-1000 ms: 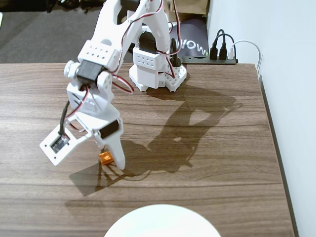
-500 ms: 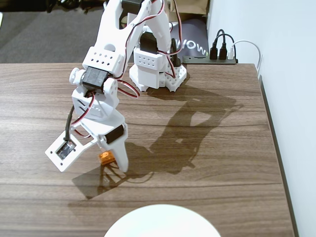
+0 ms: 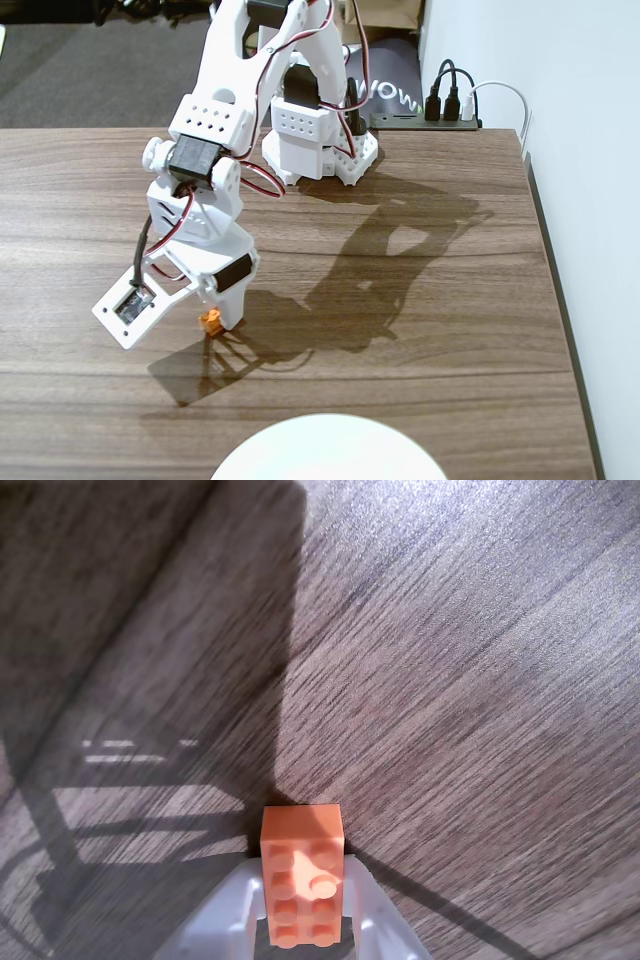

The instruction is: Grasp a lego block and put it on the plate.

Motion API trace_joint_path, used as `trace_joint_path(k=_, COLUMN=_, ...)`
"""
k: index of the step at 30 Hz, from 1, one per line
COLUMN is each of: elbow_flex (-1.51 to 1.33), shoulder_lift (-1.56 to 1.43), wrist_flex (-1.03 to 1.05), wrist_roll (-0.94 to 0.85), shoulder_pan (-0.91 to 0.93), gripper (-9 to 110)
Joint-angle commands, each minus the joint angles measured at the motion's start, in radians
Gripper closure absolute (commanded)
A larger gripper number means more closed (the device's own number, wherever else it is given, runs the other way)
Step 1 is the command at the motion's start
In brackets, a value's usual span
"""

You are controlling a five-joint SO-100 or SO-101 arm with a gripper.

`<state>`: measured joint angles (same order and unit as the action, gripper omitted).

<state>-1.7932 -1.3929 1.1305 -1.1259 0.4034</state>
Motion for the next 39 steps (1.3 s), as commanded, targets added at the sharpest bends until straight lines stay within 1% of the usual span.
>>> trace_joint_path(k=1, elbow_flex=-0.005, shoulder_lift=-0.008, wrist_flex=-0.006, wrist_roll=-0.009, shoulder_pan=-0.008, gripper=96)
trace_joint_path(k=4, elbow_flex=-0.006, shoulder_lift=-0.017, wrist_flex=-0.003, wrist_roll=-0.018, shoulder_pan=-0.009, gripper=96)
trace_joint_path(k=7, elbow_flex=-0.031, shoulder_lift=-0.061, wrist_flex=-0.008, wrist_roll=-0.066, shoulder_pan=-0.009, gripper=96)
trace_joint_path(k=16, elbow_flex=-0.040, shoulder_lift=-0.249, wrist_flex=0.017, wrist_roll=-0.311, shoulder_pan=-0.017, gripper=96)
trace_joint_path(k=20, elbow_flex=0.026, shoulder_lift=-0.275, wrist_flex=0.018, wrist_roll=-0.382, shoulder_pan=-0.052, gripper=96)
trace_joint_path(k=28, elbow_flex=0.186, shoulder_lift=-0.268, wrist_flex=0.009, wrist_roll=-0.457, shoulder_pan=-0.143, gripper=96)
trace_joint_path(k=39, elbow_flex=0.476, shoulder_lift=-0.095, wrist_flex=-0.011, wrist_roll=-0.495, shoulder_pan=-0.284, gripper=96)
